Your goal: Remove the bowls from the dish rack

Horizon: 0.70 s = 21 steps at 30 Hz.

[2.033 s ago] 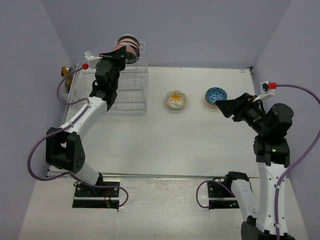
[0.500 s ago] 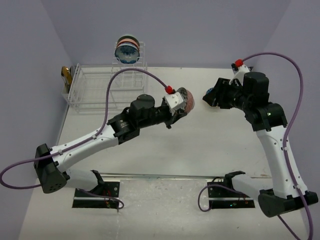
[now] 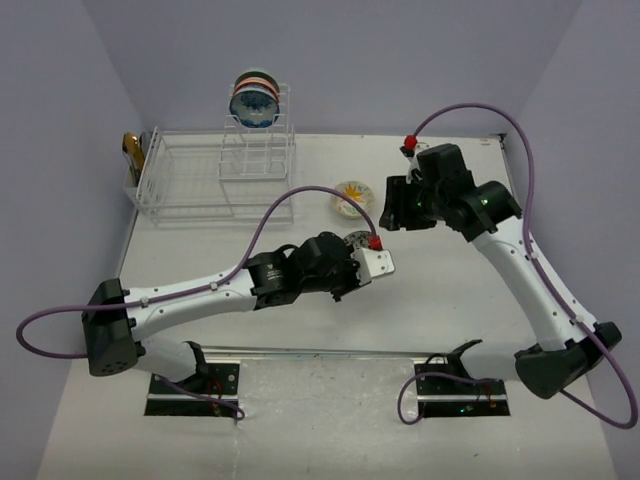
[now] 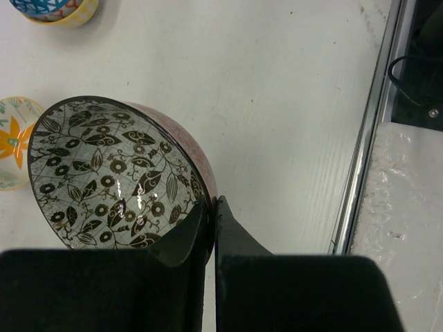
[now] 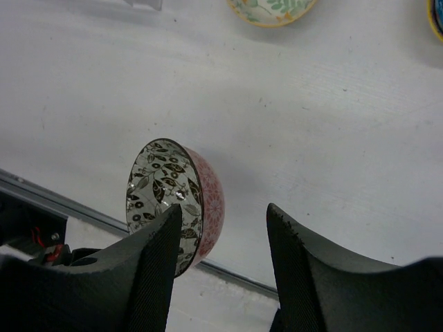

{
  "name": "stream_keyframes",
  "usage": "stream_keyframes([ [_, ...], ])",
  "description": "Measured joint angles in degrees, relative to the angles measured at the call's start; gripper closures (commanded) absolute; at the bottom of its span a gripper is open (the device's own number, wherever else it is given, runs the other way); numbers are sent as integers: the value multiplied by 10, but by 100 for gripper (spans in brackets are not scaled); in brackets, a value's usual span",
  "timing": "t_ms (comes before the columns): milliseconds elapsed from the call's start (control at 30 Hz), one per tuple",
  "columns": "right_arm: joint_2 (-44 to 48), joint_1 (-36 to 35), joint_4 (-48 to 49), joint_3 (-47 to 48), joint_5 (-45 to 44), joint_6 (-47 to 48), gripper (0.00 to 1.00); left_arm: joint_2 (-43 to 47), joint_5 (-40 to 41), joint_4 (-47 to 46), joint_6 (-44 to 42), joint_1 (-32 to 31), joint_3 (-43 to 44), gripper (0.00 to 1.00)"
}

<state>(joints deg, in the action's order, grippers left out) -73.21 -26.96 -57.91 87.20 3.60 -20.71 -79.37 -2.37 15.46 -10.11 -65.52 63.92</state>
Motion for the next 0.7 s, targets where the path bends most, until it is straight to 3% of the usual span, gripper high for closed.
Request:
stream_keyframes([
  [200, -37, -48, -15, -28, -31, 0, 49, -22, 23, 2, -10, -14, 0, 100],
  [333, -62, -73, -19, -55, -43, 0, 66, -37, 29, 2, -16, -17, 0, 100],
  [400, -74, -79, -19, -65, -47, -1, 69, -42, 33, 2, -17, -17, 1, 100],
  [433, -80, -81, -17, -71, -49, -2, 77, -43, 36, 2, -17, -18, 2, 100],
  [533, -95, -84, -16, -82, -58, -6, 78, -45, 42, 2, -19, -18, 3, 100],
  [667, -109, -85, -8, -85, -64, -10, 100, -46, 48, 1, -25, -18, 3, 100],
  [700, -112, -86, -7, -85, -69, -9, 100, -46, 52, 0, -27, -19, 5, 100],
])
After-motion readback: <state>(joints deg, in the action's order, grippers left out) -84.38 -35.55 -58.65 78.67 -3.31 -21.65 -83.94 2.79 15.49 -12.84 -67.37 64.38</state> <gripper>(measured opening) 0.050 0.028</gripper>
